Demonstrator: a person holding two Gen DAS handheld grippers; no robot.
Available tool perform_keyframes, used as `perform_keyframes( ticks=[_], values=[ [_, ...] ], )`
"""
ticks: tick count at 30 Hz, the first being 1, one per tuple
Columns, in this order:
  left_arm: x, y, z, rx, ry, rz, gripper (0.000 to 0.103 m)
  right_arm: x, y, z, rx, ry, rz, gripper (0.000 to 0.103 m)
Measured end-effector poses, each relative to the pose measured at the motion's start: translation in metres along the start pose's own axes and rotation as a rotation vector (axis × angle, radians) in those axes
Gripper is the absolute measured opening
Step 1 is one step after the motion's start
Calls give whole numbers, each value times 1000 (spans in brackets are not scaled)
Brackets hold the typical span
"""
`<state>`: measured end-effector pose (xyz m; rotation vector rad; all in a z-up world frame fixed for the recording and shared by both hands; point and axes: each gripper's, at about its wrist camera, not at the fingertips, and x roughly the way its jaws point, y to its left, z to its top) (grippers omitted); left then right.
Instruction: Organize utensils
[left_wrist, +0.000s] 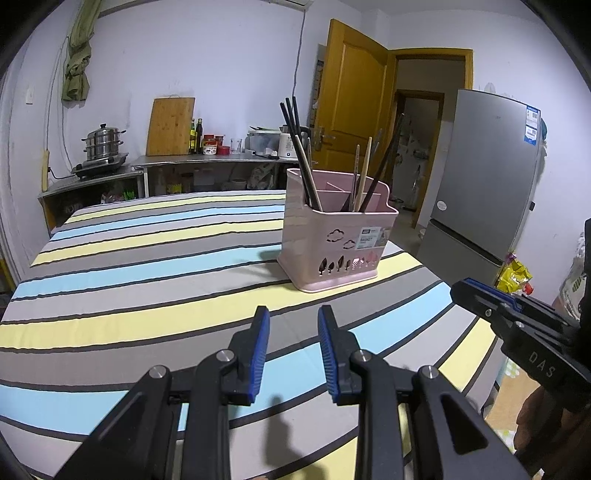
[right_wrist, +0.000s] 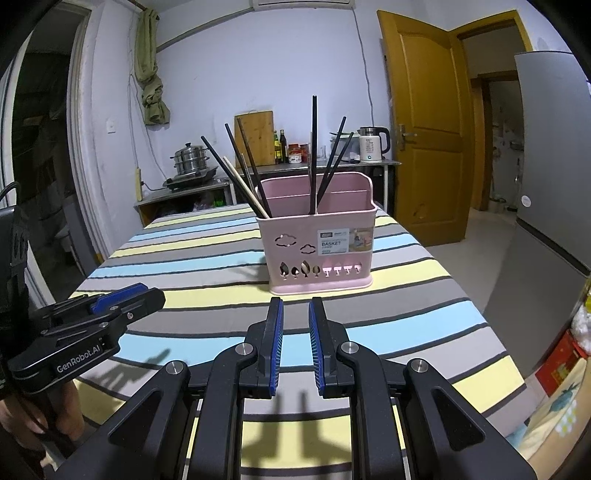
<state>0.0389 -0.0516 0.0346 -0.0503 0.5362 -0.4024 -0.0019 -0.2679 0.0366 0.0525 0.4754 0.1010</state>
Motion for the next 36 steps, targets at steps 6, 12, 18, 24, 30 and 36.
perform_keyframes(
  ticks=[6, 12, 18, 24, 30, 36],
  values=[
    [-1, -1, 0, 2, 1, 3, 28, 0, 2, -1, -3, 4, 1, 15],
    [-1, -2, 0, 5, 1, 7, 28, -1, 3, 0, -3, 5, 0, 15],
    [-1, -1, 1, 3, 1, 9, 28, -2, 3, 0, -4, 4, 2, 15],
    [-1, -2, 0, 5, 1, 8, 28, -3, 4, 0, -5, 5, 4, 15],
    [-2, -2, -1, 6, 2, 8, 28, -3, 3, 0, -5, 7, 7, 15],
    [-2, -2, -2, 4, 5, 9, 28, -3, 3, -1, -6, 7, 6, 15]
  ],
)
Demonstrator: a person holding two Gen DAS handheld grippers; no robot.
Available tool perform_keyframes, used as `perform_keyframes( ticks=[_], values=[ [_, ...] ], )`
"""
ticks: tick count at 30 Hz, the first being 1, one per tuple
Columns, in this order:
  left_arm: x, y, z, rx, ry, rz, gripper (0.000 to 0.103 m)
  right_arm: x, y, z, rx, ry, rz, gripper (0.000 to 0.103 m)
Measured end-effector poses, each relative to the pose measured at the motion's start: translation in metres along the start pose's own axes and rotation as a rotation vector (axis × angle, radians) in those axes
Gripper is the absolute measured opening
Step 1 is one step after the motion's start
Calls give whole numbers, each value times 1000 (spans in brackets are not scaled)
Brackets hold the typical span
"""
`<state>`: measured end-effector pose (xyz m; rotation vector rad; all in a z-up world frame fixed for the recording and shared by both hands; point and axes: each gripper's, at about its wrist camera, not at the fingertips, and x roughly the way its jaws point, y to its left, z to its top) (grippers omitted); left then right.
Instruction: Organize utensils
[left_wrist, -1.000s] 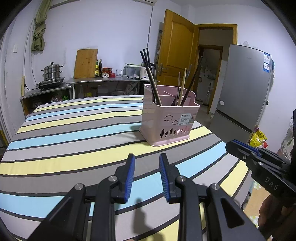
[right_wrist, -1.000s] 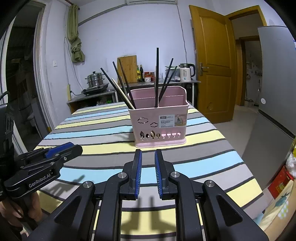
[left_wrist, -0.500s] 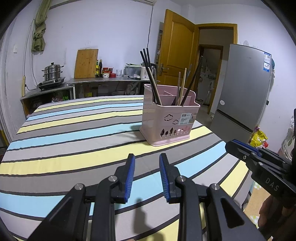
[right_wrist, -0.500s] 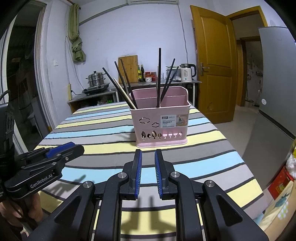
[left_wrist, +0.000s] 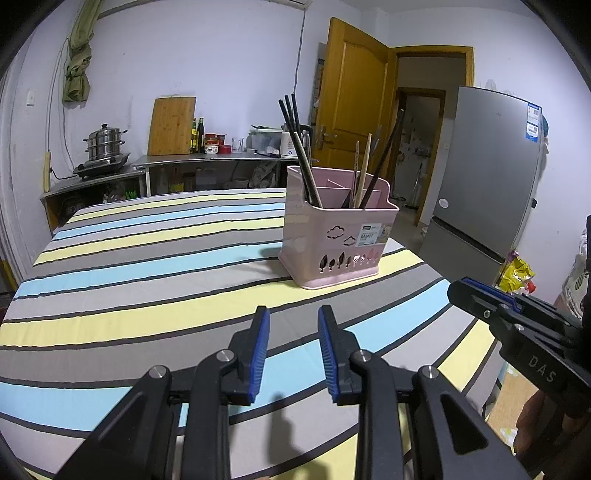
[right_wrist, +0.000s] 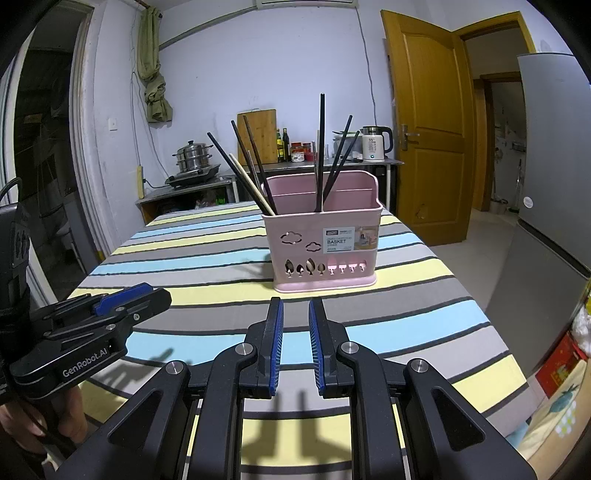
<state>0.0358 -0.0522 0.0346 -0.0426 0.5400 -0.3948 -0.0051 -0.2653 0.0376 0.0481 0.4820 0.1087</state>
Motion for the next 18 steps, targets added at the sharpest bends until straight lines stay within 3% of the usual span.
perform_keyframes(
  ticks=[18],
  values=[
    [0, -2, 0, 6, 3, 0, 28, 0, 0, 0, -1, 0, 0, 15]
  ],
)
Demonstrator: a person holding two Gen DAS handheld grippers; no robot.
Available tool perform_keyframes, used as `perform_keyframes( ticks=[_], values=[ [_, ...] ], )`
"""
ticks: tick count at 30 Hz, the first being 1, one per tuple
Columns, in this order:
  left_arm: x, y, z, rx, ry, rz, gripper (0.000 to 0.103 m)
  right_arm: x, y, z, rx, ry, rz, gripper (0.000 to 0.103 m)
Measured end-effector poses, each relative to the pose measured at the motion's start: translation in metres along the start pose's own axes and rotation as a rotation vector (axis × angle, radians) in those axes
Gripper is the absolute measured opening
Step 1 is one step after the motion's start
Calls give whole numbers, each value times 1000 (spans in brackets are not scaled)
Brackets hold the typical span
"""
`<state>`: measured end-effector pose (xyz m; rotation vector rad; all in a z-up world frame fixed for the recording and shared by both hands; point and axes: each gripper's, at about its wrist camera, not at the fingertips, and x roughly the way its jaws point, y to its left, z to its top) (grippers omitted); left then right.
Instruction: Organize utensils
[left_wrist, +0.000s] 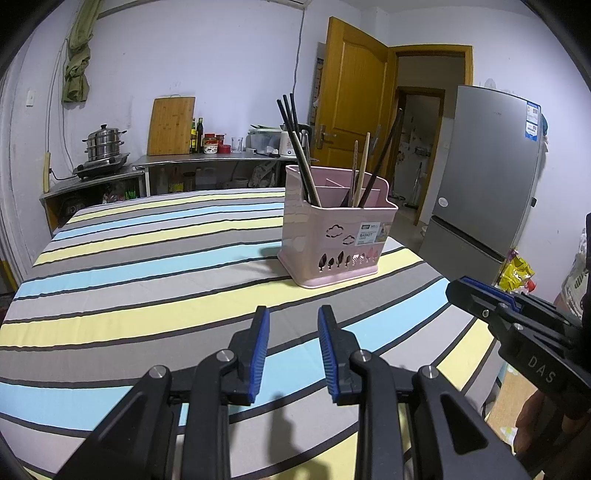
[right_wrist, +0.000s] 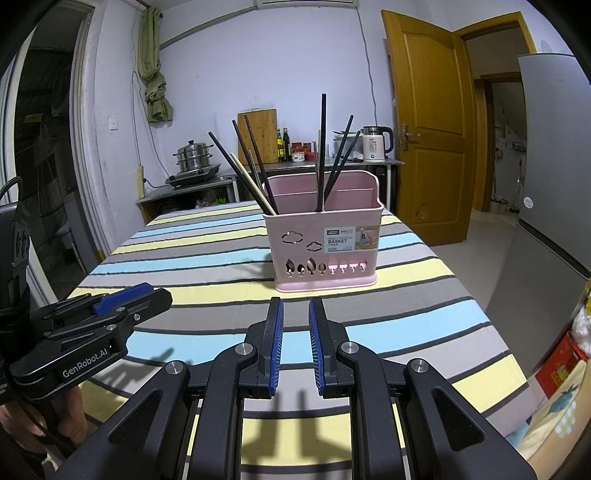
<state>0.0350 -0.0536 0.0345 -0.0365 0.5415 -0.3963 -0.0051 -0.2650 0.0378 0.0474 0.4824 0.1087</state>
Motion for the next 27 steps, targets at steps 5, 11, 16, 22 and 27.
perform_keyframes(
  ticks=[5, 11, 16, 22, 27],
  values=[
    [0, 0, 0, 4, 3, -2, 28, 1, 0, 0, -1, 0, 1, 15],
    [0, 0, 0, 4, 3, -1, 28, 1, 0, -1, -1, 1, 2, 15],
    [1, -1, -1, 2, 8, -4, 28, 1, 0, -1, -2, 1, 2, 15],
    [2, 0, -1, -3, 15, -6, 28, 1, 0, -1, -1, 2, 3, 15],
    [4, -3, -1, 7, 22, -2, 28, 1, 0, -2, -2, 4, 4, 15]
  ],
)
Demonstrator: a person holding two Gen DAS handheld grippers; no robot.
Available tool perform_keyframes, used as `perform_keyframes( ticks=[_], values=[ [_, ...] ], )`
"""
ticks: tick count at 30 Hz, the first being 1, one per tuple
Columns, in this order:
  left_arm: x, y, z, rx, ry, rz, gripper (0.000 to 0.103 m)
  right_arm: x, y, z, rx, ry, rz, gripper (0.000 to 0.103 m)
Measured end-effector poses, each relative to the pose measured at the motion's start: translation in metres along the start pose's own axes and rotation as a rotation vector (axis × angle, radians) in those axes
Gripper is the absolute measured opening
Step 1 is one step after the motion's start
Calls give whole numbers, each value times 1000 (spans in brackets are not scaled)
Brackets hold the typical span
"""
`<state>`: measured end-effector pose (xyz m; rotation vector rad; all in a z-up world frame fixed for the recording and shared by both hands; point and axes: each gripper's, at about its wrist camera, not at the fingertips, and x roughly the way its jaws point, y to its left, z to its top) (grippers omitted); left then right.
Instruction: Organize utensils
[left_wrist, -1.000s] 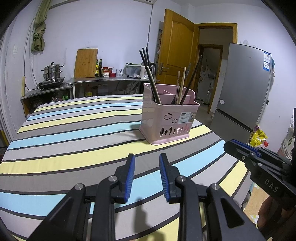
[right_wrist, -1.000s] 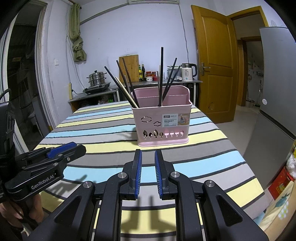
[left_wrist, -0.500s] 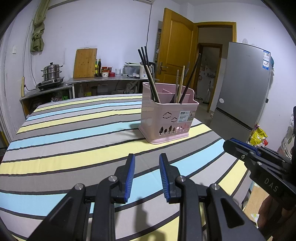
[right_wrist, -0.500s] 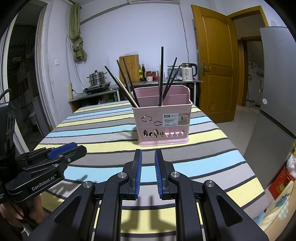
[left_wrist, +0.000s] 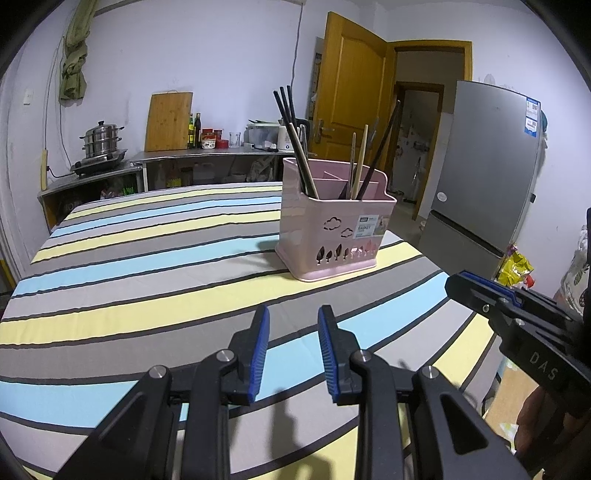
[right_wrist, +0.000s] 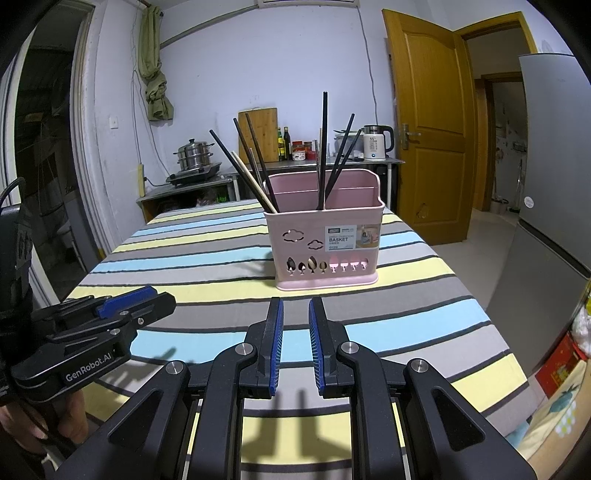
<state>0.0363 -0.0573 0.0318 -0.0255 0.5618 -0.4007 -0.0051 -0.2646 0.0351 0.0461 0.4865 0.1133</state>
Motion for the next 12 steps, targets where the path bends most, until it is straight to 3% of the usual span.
perform_keyframes(
  ticks=[12],
  values=[
    [-1, -2, -1, 2, -4, 8, 28, 0, 0, 0, -3, -2, 0, 15]
  ],
)
